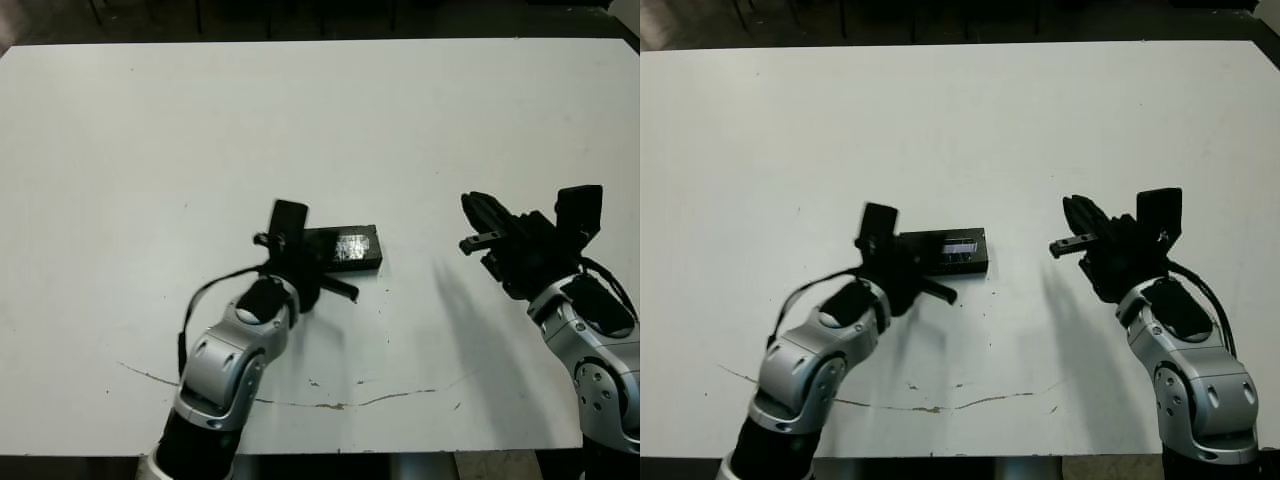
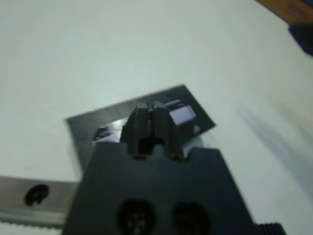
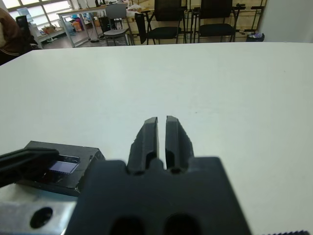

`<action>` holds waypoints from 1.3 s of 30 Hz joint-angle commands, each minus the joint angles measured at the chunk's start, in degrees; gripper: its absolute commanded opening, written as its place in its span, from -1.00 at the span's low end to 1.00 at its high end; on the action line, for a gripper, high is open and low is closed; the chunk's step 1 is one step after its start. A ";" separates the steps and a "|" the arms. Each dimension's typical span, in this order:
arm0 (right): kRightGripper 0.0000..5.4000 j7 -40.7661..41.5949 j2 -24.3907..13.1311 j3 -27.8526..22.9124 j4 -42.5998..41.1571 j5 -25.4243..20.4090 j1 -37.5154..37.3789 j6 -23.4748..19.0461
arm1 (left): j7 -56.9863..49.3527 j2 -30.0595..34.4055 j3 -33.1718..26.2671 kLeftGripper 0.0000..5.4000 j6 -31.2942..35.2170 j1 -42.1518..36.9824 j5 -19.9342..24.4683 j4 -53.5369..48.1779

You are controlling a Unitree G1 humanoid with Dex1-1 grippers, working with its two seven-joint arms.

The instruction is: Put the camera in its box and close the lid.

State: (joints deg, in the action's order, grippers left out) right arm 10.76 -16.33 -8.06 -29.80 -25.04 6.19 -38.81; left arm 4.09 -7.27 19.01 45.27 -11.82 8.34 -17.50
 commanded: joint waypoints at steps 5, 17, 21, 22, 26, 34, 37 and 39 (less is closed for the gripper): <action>-1.00 -0.20 -0.22 -0.04 -0.19 0.08 -1.25 -1.25 | 2.16 4.60 3.54 -1.00 2.75 4.67 -1.68 4.12; -1.00 -0.71 0.25 0.14 -0.79 0.16 -1.53 -0.99 | 3.99 7.02 1.09 -1.00 1.26 7.13 -0.46 -2.59; -1.00 -0.84 1.20 -0.19 -0.83 -0.18 -1.37 0.42 | 6.03 9.33 -2.45 -1.00 -8.72 9.97 0.16 -9.62; -1.00 -1.08 1.74 -0.33 -0.77 -0.39 -1.14 0.57 | 6.17 9.79 -3.68 -1.00 -11.39 10.49 0.08 -10.59; -1.00 -2.56 3.41 0.67 -0.34 1.24 0.03 1.98 | 5.15 11.29 -8.53 -1.00 -20.13 11.26 -1.23 -11.40; -1.00 -5.49 7.05 5.13 3.94 8.55 1.10 9.98 | 5.21 13.76 -17.70 -1.00 -37.69 8.86 -2.71 -1.39; -1.00 -5.24 8.07 5.17 7.10 9.75 2.16 13.57 | 4.72 14.11 -20.55 -1.00 -42.21 6.56 -2.72 3.09; -1.00 -5.69 8.58 5.05 8.86 10.74 3.10 15.48 | 3.91 14.11 -22.26 -1.00 -44.29 5.06 -2.80 5.65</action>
State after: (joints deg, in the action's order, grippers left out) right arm 5.67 -8.20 -2.82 -22.69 -15.11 9.15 -24.24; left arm 8.53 6.17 -2.12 1.72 -6.42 5.85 -14.06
